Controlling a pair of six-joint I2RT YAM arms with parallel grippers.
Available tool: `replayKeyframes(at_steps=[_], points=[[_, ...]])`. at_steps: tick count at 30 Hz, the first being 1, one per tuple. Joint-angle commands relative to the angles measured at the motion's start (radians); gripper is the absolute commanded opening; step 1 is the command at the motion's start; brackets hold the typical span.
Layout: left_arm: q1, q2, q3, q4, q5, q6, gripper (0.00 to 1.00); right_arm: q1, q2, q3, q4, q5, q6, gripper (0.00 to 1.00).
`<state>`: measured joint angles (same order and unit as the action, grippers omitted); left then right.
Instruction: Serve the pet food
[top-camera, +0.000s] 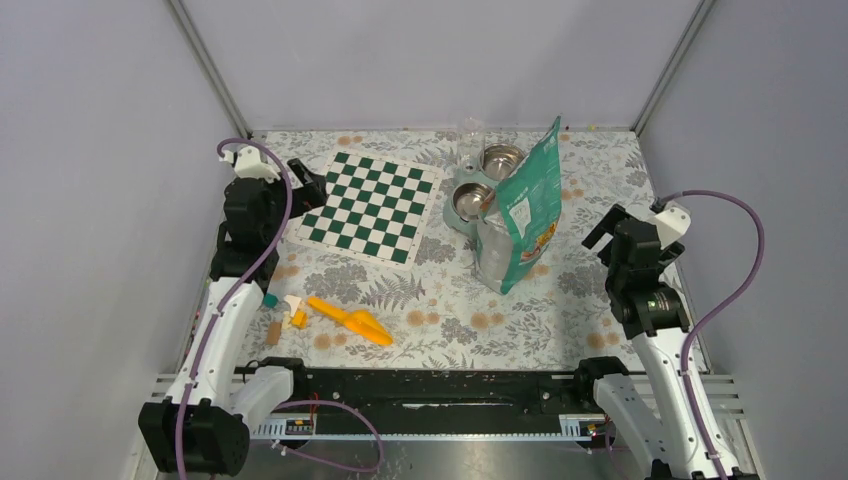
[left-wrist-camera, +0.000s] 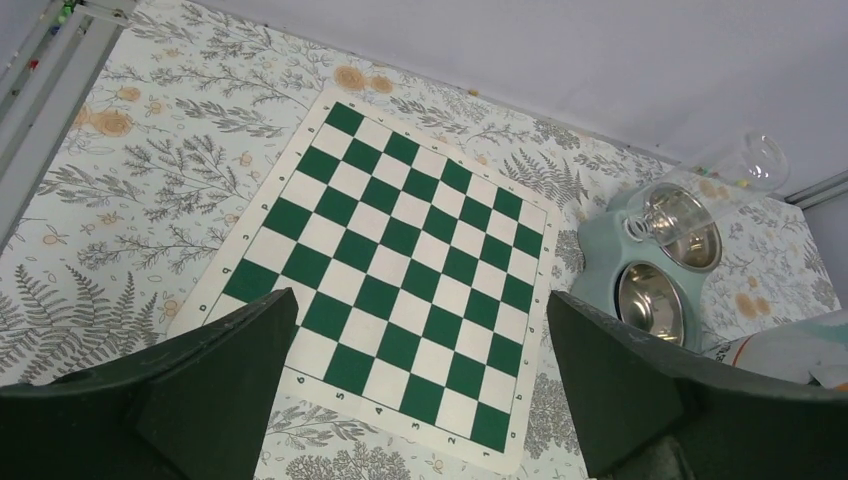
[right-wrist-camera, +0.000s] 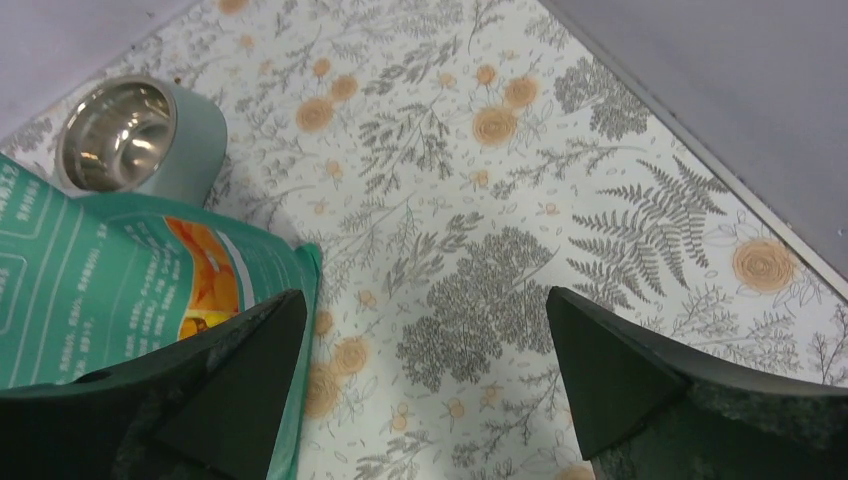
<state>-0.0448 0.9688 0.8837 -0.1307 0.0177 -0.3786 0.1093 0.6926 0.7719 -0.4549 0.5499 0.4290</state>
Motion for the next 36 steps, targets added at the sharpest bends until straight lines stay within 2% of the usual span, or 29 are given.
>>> replayKeyframes(at_steps=[1, 5, 7, 11, 15, 19, 25, 35, 36], points=[[0.000, -0.037, 0.005, 0.006, 0.026, -0.037, 0.99, -0.002, -0.024, 0.057, -0.088, -0.051, 0.040, 0.99], [0.010, -0.062, 0.001, -0.002, 0.093, -0.089, 0.99, -0.002, -0.063, 0.076, -0.106, -0.058, 0.038, 0.99], [0.030, -0.079, 0.014, 0.048, 0.218, -0.117, 0.99, -0.001, -0.079, 0.103, -0.119, -0.066, 0.038, 1.00], [0.034, -0.036, 0.150, 0.030, 0.387, -0.113, 0.99, -0.001, -0.075, 0.189, -0.149, -0.152, 0.005, 1.00], [0.001, 0.043, 0.278, -0.021, 0.576, -0.128, 0.97, -0.002, -0.003, 0.353, -0.270, -0.164, 0.001, 1.00], [-0.197, 0.039, 0.305, -0.008, 0.472, -0.064, 0.97, -0.002, 0.030, 0.459, -0.356, -0.182, 0.028, 0.96], [-0.497, 0.108, 0.310, 0.162, 0.358, -0.033, 0.97, -0.002, 0.044, 0.538, -0.398, -0.228, 0.065, 0.92], [-0.806, 0.383, 0.460, 0.291, 0.149, 0.144, 0.96, -0.002, 0.040, 0.525, -0.432, -0.372, 0.117, 0.92], [-0.832, 0.408, 0.477, 0.294, 0.094, 0.163, 0.96, -0.002, 0.040, 0.522, -0.440, -0.376, 0.121, 0.92]])
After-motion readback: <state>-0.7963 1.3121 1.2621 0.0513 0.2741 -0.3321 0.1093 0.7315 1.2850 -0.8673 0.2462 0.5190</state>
